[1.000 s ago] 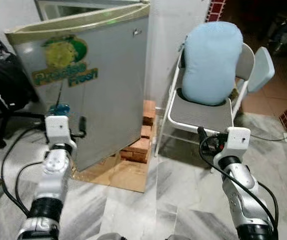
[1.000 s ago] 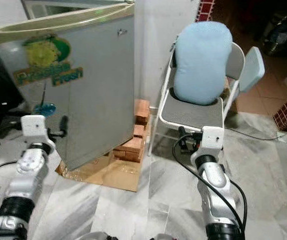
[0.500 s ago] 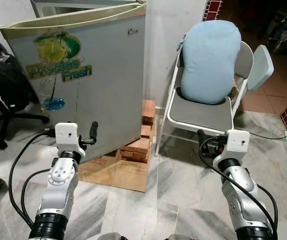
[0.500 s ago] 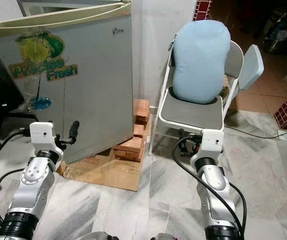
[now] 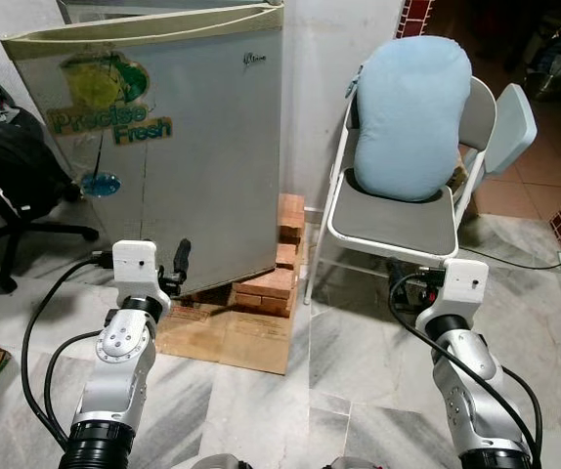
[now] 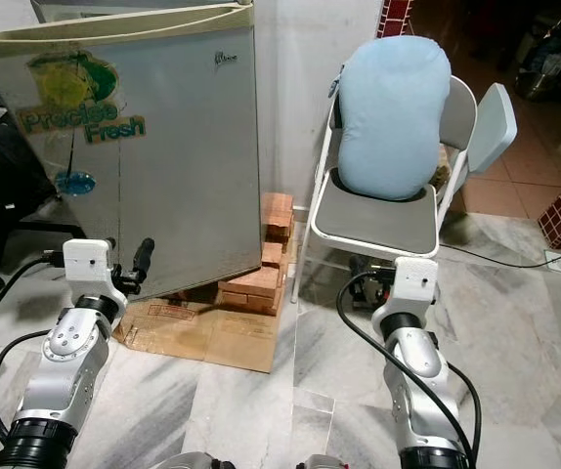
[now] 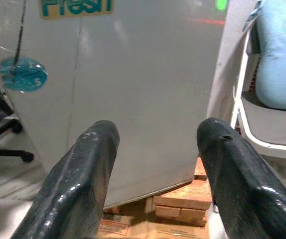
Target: Restocking fridge
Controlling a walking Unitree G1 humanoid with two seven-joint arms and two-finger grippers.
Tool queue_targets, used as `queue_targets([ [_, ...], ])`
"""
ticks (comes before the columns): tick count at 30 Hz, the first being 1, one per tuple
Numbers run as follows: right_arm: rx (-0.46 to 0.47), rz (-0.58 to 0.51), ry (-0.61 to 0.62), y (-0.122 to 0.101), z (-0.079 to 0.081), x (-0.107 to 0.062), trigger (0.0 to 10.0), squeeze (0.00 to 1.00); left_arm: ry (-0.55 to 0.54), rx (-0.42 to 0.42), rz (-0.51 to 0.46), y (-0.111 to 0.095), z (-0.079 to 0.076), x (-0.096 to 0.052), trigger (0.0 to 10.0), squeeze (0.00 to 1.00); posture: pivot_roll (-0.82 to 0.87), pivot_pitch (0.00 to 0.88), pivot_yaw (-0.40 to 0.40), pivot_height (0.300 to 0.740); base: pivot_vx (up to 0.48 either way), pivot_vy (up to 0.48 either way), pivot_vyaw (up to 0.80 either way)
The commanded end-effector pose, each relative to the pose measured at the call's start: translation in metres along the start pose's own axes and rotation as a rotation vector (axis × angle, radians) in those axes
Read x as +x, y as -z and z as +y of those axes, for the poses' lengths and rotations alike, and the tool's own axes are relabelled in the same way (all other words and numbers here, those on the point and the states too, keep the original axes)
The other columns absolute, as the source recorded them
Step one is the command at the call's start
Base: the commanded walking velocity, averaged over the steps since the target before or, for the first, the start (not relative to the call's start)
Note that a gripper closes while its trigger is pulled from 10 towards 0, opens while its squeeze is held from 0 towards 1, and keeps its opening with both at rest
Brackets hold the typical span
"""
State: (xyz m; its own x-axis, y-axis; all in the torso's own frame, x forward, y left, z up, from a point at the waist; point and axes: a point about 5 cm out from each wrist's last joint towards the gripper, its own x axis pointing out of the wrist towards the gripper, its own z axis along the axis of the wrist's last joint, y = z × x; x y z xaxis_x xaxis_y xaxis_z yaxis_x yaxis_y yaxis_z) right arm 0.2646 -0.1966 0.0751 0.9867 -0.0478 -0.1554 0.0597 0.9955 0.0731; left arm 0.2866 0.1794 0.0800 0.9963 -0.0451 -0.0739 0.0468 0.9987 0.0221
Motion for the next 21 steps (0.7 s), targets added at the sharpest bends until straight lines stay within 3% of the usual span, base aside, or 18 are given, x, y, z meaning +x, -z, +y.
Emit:
queue_targets([
  [1, 0.003, -0.037, 0.012, -0.009, -0.001, 0.000, 10.0, 0.00, 0.003, -0.004, -0.028, -0.008, 0.001, 0.003, 0.0, 0.00, -0.06, 0.000, 0.045, 0.740, 0.000, 0.000, 0.00],
  [2, 0.003, -0.039, 0.009, -0.010, 0.000, 0.000, 10.0, 0.00, 0.015, -0.003, -0.033, -0.010, 0.000, 0.004, 10.0, 0.18, -0.06, 0.000, 0.044, 0.740, 0.000, 0.000, 0.00],
  [3, 0.004, -0.040, 0.008, -0.010, 0.000, 0.000, 10.0, 0.00, 0.023, -0.004, -0.036, -0.011, -0.001, 0.004, 10.0, 0.18, -0.06, 0.000, 0.043, 0.740, 0.000, 0.000, 0.00],
  [4, 0.005, -0.043, 0.005, -0.011, 0.001, 0.000, 10.0, 0.00, 0.030, -0.023, -0.035, -0.012, -0.002, 0.005, 10.0, 1.00, -0.05, 0.000, 0.042, 0.740, 0.000, 0.000, 0.00],
  [13, 0.051, -0.097, 0.040, -0.029, -0.001, 0.003, 10.0, 0.00, 0.028, -0.054, -0.010, -0.010, -0.002, 0.005, 10.0, 1.00, -0.08, 0.000, 0.058, 0.740, 0.000, 0.000, 0.00],
  [18, 0.040, -0.068, 0.043, -0.020, -0.003, -0.003, 10.0, 0.00, 0.075, -0.084, -0.002, -0.013, -0.015, 0.004, 10.0, 1.00, -0.06, 0.000, 0.058, 0.740, 0.000, 0.000, -0.11],
  [21, 0.051, -0.058, 0.052, -0.018, -0.001, -0.004, 10.0, 0.00, 0.081, -0.091, 0.015, -0.011, -0.016, 0.001, 10.0, 1.00, -0.07, 0.000, 0.060, 0.740, 0.000, 0.446, -0.64],
])
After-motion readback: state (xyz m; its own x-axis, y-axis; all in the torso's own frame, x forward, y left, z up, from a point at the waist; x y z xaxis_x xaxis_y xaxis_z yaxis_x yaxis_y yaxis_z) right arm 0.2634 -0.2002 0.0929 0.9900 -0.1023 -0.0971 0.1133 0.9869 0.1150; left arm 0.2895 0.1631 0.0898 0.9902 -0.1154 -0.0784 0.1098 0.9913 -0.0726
